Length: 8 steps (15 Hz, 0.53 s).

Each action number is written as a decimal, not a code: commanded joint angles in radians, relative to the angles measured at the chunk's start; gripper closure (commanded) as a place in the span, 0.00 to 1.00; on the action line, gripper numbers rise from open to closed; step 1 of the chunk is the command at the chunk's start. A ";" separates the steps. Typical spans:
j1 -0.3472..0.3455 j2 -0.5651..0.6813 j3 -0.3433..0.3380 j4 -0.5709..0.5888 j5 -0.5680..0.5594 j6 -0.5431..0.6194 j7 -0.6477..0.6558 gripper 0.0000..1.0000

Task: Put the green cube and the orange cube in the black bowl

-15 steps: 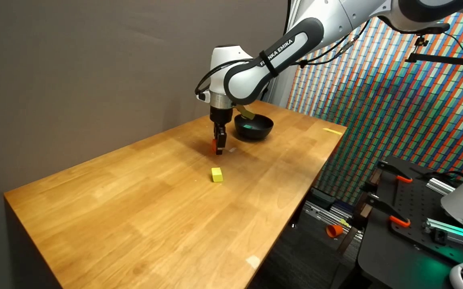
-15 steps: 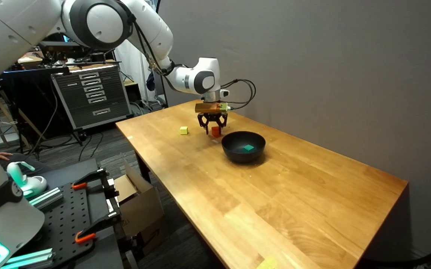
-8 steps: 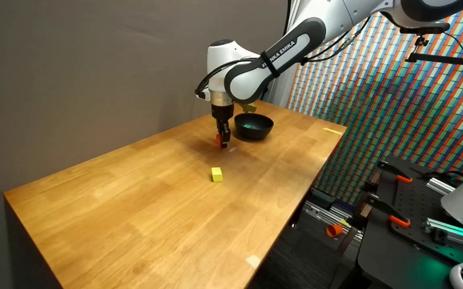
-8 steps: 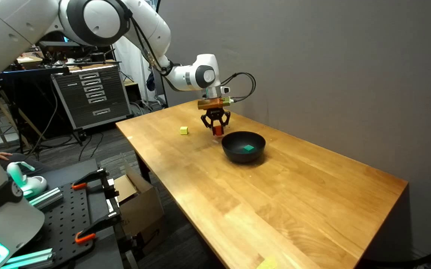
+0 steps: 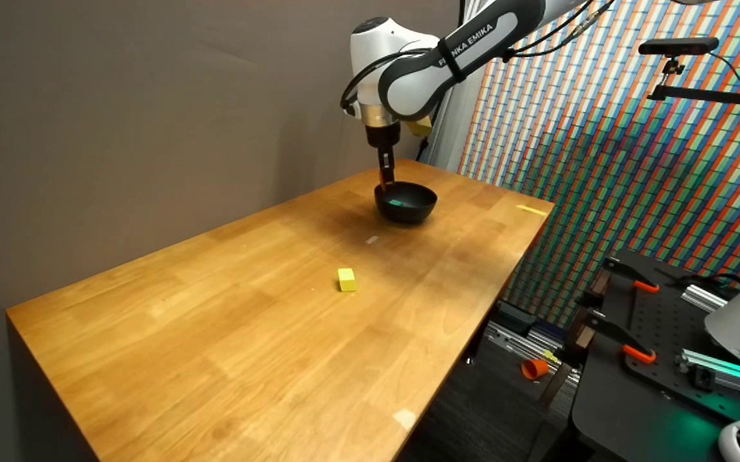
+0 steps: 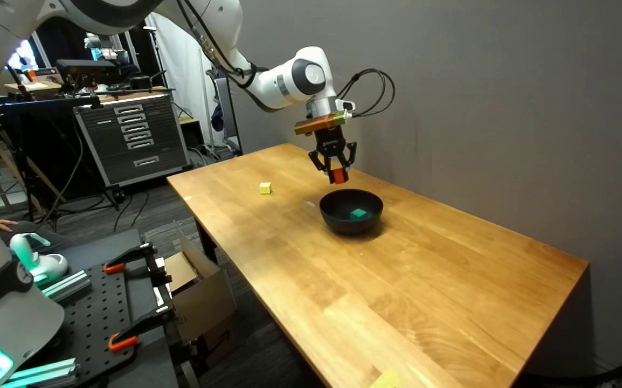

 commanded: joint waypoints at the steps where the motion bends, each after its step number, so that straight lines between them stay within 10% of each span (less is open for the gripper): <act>1: -0.026 -0.096 -0.005 -0.099 -0.007 -0.037 0.080 0.31; 5: -0.089 -0.164 0.049 -0.163 0.068 -0.126 0.027 0.01; 8: -0.149 -0.289 0.113 -0.277 0.185 -0.176 -0.038 0.00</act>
